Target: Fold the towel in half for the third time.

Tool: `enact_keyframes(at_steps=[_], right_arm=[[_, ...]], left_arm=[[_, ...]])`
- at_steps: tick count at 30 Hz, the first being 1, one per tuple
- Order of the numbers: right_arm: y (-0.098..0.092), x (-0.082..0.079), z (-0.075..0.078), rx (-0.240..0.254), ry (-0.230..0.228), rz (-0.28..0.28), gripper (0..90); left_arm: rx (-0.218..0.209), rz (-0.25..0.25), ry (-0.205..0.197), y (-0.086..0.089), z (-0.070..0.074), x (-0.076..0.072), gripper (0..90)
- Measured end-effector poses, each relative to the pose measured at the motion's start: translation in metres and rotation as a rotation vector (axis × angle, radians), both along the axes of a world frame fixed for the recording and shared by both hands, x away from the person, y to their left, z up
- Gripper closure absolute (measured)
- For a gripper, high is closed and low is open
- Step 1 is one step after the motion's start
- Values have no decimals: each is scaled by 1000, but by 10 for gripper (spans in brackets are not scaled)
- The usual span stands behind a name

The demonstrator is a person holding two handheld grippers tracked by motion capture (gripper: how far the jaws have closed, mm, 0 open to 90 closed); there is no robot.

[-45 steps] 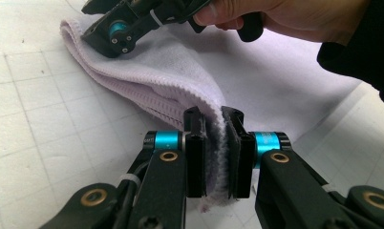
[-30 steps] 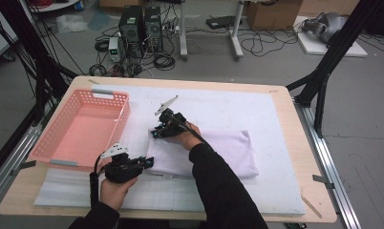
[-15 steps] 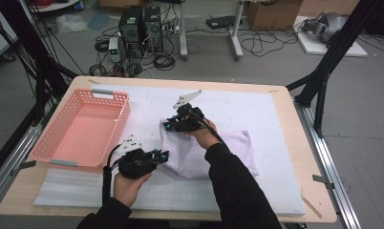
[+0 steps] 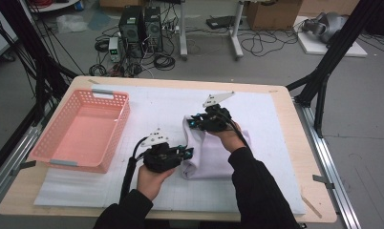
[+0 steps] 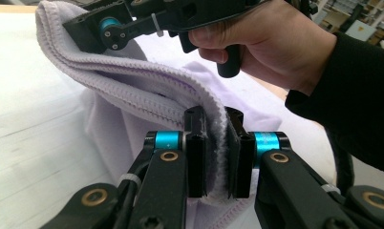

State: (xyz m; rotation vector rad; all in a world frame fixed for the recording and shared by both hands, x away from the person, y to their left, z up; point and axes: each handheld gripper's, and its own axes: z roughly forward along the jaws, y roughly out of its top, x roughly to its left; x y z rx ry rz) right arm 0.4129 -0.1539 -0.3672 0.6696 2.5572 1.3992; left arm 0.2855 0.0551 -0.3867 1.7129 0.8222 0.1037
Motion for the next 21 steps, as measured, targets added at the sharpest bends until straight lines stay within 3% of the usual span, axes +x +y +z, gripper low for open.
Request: enact_keyframes(at_steps=[10,21], right_arm=[[-45,-6,-2,13,-9,-70,785],[-81,-10,-12,10,2,-134,781]], left_arm=[[0,-61,23,-40,-2,11,806],[5,-83,56,-77,-13,18,805]])
